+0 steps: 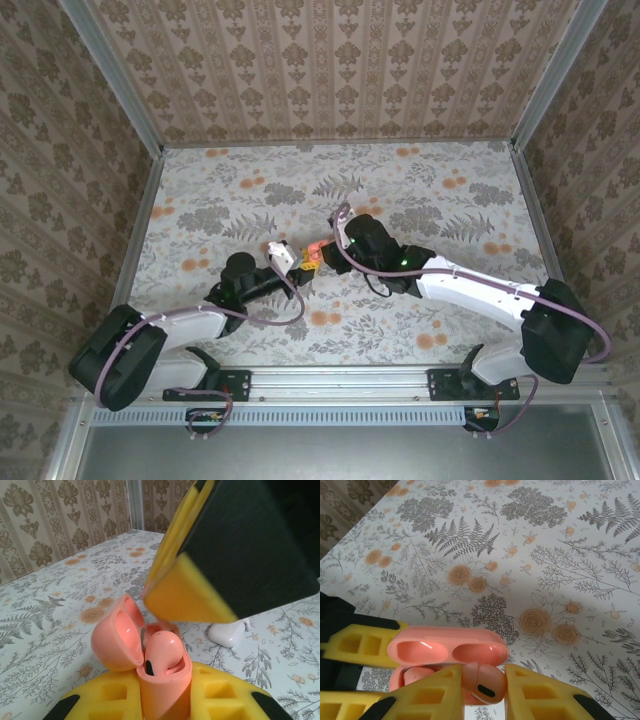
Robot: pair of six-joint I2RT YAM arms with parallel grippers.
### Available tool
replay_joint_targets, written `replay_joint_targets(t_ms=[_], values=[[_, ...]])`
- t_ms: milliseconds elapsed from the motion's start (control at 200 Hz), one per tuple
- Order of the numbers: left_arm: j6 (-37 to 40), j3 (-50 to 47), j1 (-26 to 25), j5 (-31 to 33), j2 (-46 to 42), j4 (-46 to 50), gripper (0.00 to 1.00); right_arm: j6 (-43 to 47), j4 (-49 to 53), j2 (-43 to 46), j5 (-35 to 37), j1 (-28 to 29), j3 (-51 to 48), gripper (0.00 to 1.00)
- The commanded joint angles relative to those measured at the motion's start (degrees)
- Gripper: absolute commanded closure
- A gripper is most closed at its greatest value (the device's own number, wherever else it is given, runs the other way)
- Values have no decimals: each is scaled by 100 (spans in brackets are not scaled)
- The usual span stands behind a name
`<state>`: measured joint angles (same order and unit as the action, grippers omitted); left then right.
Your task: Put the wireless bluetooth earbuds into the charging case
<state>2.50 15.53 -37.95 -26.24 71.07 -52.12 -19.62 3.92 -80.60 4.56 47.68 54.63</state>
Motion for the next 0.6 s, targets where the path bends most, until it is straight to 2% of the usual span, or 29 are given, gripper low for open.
replay_joint_targets(t_ms=[0, 355, 595], values=[[-166, 113, -43, -101, -161, -153, 91, 90, -85, -68, 164, 54, 109, 76], [-272, 117, -45, 5, -216, -246, 91, 180, -111, -37, 256, 122, 44, 76], [-270, 143, -45, 92, -216, -274, 91, 223, -163, -8, -26, 186, 10, 74]])
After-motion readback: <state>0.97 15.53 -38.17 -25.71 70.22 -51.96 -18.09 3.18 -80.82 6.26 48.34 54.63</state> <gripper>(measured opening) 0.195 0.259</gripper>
